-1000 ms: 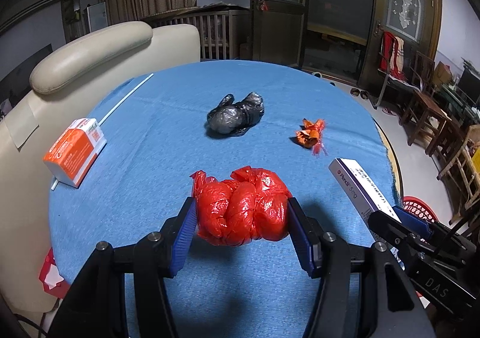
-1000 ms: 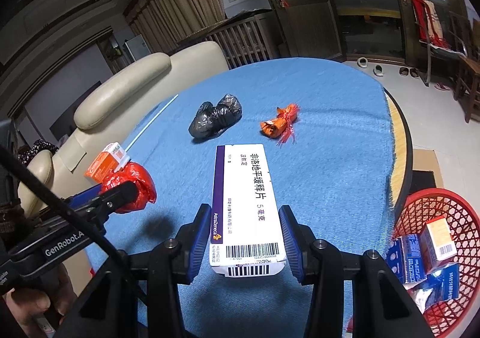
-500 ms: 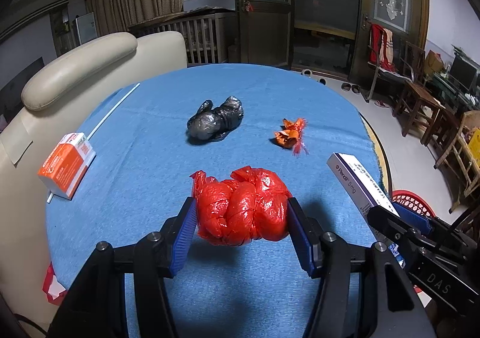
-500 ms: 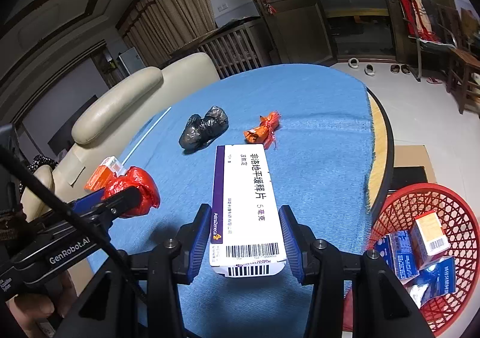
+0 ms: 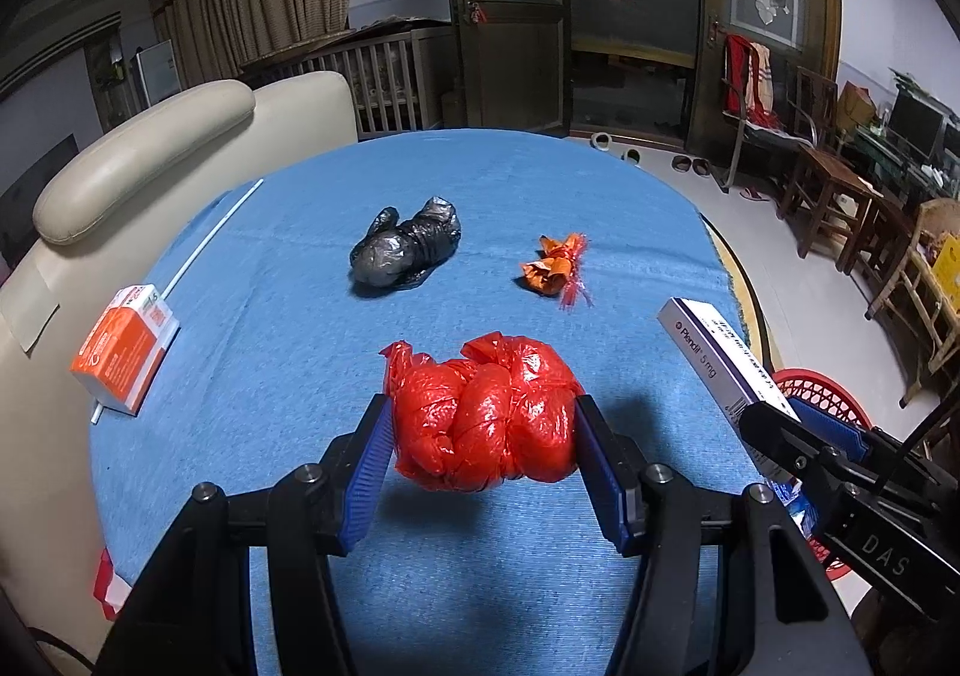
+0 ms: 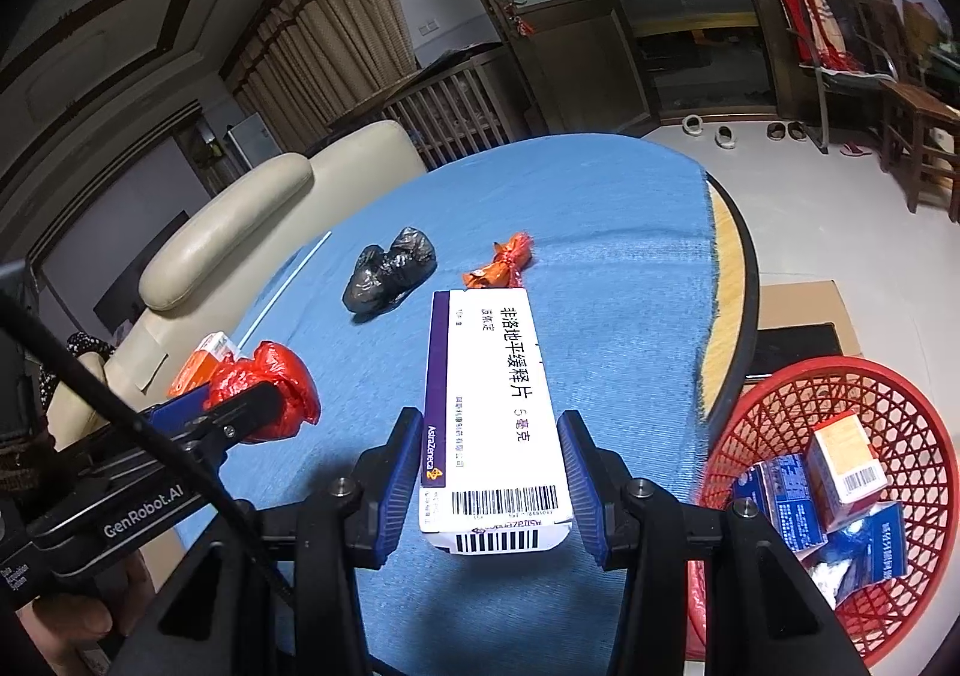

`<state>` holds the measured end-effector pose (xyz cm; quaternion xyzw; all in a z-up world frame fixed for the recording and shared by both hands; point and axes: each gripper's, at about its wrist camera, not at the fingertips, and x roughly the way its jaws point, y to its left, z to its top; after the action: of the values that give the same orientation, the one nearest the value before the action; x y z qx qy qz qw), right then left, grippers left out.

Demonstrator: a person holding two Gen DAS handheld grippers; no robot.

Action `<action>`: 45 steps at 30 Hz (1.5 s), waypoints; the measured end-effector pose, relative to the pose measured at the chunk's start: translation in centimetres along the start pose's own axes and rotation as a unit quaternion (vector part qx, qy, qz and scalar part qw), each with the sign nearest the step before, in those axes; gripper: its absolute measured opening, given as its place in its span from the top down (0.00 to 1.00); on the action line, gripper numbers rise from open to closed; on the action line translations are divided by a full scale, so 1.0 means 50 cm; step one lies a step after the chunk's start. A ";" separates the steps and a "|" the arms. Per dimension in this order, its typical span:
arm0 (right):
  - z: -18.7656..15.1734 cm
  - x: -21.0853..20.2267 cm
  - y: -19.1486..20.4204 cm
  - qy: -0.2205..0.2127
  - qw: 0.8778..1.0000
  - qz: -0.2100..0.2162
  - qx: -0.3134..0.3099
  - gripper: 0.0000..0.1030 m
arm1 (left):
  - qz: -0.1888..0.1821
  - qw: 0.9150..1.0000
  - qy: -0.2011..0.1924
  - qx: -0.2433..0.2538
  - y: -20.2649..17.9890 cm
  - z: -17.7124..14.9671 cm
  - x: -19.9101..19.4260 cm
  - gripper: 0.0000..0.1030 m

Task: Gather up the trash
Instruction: 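Carry the red bag with the left tool while the right tool carries the white box over the red basket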

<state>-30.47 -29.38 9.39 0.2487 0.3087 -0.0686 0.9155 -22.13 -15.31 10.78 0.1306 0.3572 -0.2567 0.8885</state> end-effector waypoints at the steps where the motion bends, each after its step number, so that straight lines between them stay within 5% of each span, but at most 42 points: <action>1: -0.001 -0.002 -0.003 -0.001 1.000 0.000 0.001 0.53 | 0.000 1.000 0.000 0.001 -0.003 0.000 0.000 0.41; 45: -0.021 -0.089 -0.193 -0.036 0.994 -0.040 0.098 0.53 | -0.032 0.996 0.003 0.085 -0.186 0.026 0.004 0.41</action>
<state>-37.30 -37.35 7.33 0.3218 0.2767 -0.1442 0.8939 -26.36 -23.68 11.11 0.1952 0.3411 -0.3140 0.8643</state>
